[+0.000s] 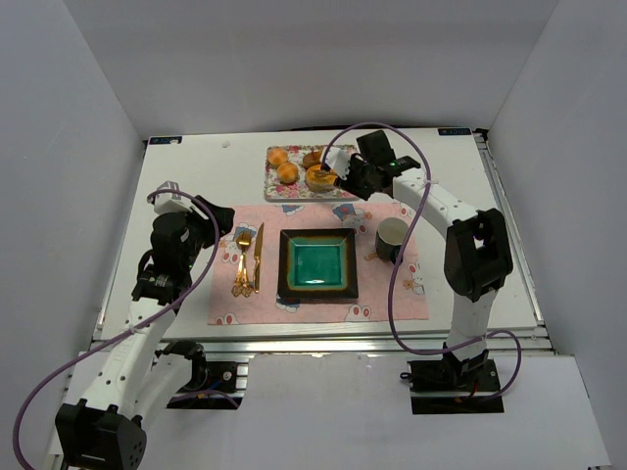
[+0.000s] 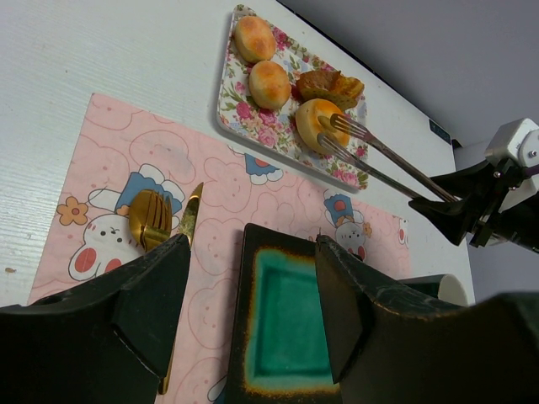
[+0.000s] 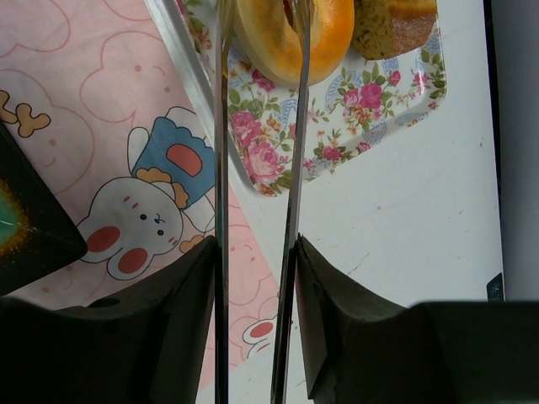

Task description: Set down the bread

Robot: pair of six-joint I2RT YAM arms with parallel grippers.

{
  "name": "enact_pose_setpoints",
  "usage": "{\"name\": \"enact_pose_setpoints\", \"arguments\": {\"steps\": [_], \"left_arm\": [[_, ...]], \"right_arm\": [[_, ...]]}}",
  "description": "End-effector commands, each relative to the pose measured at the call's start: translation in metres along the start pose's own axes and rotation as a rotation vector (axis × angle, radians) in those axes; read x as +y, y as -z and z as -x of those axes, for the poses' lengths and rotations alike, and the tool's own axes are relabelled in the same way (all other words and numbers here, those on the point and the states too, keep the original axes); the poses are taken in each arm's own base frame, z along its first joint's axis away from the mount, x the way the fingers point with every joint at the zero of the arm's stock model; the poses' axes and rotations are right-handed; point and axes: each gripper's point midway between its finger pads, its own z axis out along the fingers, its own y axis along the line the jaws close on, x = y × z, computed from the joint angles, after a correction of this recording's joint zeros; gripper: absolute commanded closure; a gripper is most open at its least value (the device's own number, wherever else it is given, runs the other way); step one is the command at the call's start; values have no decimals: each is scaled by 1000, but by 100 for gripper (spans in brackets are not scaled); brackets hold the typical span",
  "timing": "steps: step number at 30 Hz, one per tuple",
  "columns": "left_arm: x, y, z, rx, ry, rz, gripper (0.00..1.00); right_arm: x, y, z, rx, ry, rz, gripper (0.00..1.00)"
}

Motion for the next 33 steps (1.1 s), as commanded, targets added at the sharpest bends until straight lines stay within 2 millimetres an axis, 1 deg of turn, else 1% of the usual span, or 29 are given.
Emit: {"name": "enact_pose_setpoints", "arguments": {"steps": [1,7,11,15,20,25,28,31,32,33], "left_arm": [[0,1,3,-18,0,1,29],[0,1,4,-19,2,-2,29],[-1,1,4,-21,2,-2,29],[-1,1,5,-22,1,-3,29],[0,1,3,-19,3,-4,29],[0,2,3,-19,0,-2,29],[1,2,2,-17,3,-2,29],[-1,2,3,-22,6,-8,29],[-1,2,4,-24,7,-8,29],[-1,3,4,-26,7,-8,29]], "right_arm": [[-18,6,15,-41,34,-73,54],[-15,-1,10,-23,44,-63,52],[-6,-6,6,-2,50,-28,52],[-1,-6,6,-3,47,-9,52],[1,-10,1,23,40,-3,52],[-2,-11,1,30,36,-15,52],[-2,-14,-2,49,38,-19,54],[-1,-17,-6,66,34,-18,61],[-1,-16,-5,63,34,-16,71],[-1,-15,-4,57,34,-16,77]]}}
